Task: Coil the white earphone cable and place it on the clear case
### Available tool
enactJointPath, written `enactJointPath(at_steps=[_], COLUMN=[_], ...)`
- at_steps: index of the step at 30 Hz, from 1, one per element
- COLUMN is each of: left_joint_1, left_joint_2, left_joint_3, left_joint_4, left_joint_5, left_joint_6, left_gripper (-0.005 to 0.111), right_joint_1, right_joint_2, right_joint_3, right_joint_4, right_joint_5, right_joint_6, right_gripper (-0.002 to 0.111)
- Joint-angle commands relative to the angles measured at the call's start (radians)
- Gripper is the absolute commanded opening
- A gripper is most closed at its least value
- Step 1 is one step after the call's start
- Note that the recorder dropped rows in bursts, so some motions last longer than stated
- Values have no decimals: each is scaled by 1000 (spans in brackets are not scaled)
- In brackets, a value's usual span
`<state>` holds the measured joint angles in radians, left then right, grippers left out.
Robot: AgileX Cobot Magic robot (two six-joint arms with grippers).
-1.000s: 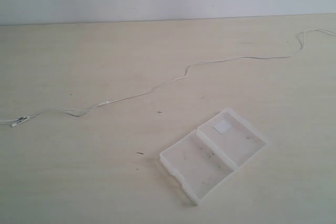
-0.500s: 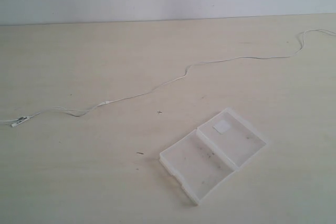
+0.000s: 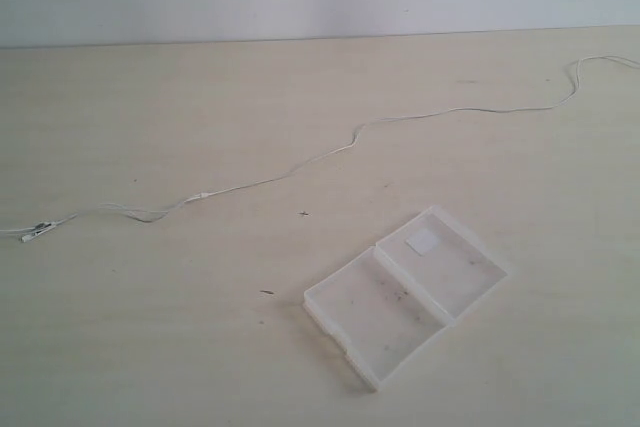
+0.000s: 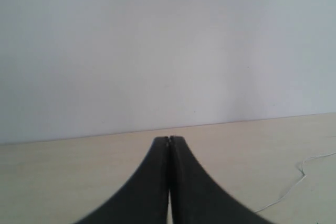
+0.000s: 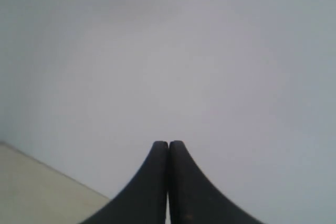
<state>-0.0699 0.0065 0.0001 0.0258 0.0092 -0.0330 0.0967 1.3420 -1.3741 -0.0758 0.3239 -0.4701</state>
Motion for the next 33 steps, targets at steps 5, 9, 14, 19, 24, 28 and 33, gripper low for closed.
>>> enactJointPath(at_steps=[5, 9, 14, 19, 24, 28, 33], left_joint_1=[2, 2, 2, 2, 2, 2, 2], left_joint_2=[-7, -7, -7, -7, -7, -7, -7], left_joint_3=[0, 0, 0, 0, 0, 0, 0], left_joint_4=[-6, -6, -6, -6, -6, -6, -6], left_joint_5=[-3, -3, -3, -3, -2, -2, -2], left_joint_6=[-2, -2, -2, -2, -2, -2, -2], left_gripper=[0, 0, 0, 0, 0, 0, 0], right_joint_1=[-4, -4, -4, -4, -4, -4, 28], right_joint_2=[270, 372, 493, 607, 726, 821, 932], right_joint_3=[-294, -366, -410, -471, -590, -672, -742], right_joint_4=[-97, -144, -153, -143, -106, 52, 206], right_joint_5=[385, 459, 470, 582, 744, 852, 897], right_joint_6=[-267, -391, -524, -605, -603, -600, -600], right_gripper=[0, 0, 0, 0, 0, 0, 0])
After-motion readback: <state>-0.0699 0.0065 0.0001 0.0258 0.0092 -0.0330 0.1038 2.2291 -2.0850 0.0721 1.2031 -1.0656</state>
